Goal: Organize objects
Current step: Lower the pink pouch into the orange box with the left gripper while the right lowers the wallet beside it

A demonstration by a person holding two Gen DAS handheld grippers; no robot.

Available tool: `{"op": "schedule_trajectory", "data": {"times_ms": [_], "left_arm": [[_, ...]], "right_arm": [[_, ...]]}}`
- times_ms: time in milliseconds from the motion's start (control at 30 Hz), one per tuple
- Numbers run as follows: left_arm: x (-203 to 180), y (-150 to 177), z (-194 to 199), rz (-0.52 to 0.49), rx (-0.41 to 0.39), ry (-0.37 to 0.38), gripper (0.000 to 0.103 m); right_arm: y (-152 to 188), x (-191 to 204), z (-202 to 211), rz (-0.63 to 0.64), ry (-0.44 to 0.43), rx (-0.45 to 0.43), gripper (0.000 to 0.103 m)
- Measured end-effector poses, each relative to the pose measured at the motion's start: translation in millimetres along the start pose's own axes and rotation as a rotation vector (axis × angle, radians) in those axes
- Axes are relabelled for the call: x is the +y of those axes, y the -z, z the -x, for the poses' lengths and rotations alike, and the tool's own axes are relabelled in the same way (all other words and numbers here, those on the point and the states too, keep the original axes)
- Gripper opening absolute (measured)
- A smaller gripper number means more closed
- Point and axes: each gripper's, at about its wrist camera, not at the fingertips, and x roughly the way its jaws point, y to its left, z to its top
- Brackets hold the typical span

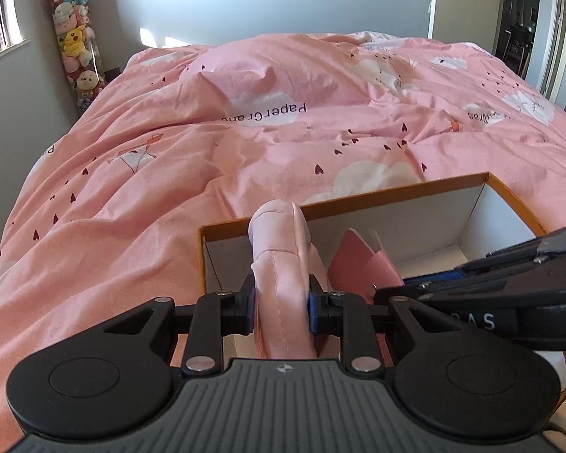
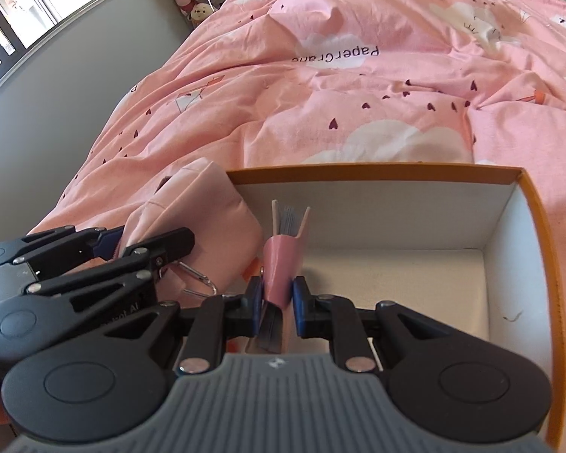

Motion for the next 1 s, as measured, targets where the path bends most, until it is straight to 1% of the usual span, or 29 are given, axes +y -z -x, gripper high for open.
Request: {"op": "schedule_trajectory", "data": {"times_ms": [133, 267, 367, 433, 500, 567, 633, 667, 733, 767, 800, 867, 933, 967, 1000], "left_arm": [[-6.9, 7.4, -9.1, -0.043, 0.017, -0.055, 0.028], [-12.5, 10.2, -21.7, -0.069, 0.132, -0.115, 0.028], [-19.2, 13.3, -23.7, -0.115, 0.145, -0.156, 0.029], [-21.7, 13.5, -24.7, -0.123, 0.149, -0.166, 0.032], [-23.1, 14.0, -26.5, -0.127, 0.142, -0.158, 0.041], [-26.6, 15.6, -28.1, -0.163, 0.145, -0.159, 0.043], [-26.8, 16.5, -27.0, -0.188, 0.139, -0.138, 0.049], [-24.6, 16.4, -25.0, -0.186, 0.135, -0.122, 0.053], [-16.4, 15.1, -15.8, -0.165, 0.123, -0.061, 0.057], [-11.8, 14.5, -9.9, -0.154, 0.114, -0.041, 0.061], [-8.0, 13.8, -5.4, -0.154, 0.116, -0.03, 0.06], [0.4, 12.2, 7.9, -0.143, 0.089, 0.0, 0.063], [8.4, 9.6, 20.0, -0.135, 0.063, 0.031, 0.063], [12.8, 8.4, 24.7, -0.119, 0.048, 0.045, 0.064], [16.0, 7.0, 28.1, -0.106, 0.039, 0.04, 0.07]], "right_arm": [[-0.1, -2.9, -12.2, 0.004, 0.003, 0.015, 0.017], [0.0, -9.5, -23.9, -0.027, -0.021, 0.025, 0.018], [1.1, -10.1, -29.2, -0.032, -0.043, 0.027, 0.018], [1.3, -9.1, -32.2, -0.029, -0.057, 0.04, 0.018], [1.6, -7.8, -34.7, -0.028, -0.082, 0.055, 0.018], [1.3, -5.8, -36.6, -0.033, -0.102, 0.062, 0.018], [0.8, -2.3, -39.1, -0.019, -0.097, 0.066, 0.018], [0.6, -1.2, -40.5, -0.013, -0.096, 0.067, 0.018], [-0.6, 0.2, -42.0, -0.011, -0.102, 0.069, 0.018], [-1.0, 1.0, -42.5, -0.008, -0.103, 0.072, 0.018], [-1.2, 1.4, -42.5, -0.005, -0.101, 0.073, 0.018], [-2.5, 0.8, -42.9, -0.015, -0.109, 0.076, 0.018], [-3.4, 1.5, -44.0, -0.021, -0.106, 0.083, 0.018], [-3.6, 3.3, -44.4, -0.017, -0.101, 0.082, 0.018], [-4.1, 5.1, -44.4, -0.014, -0.094, 0.083, 0.018]]}}
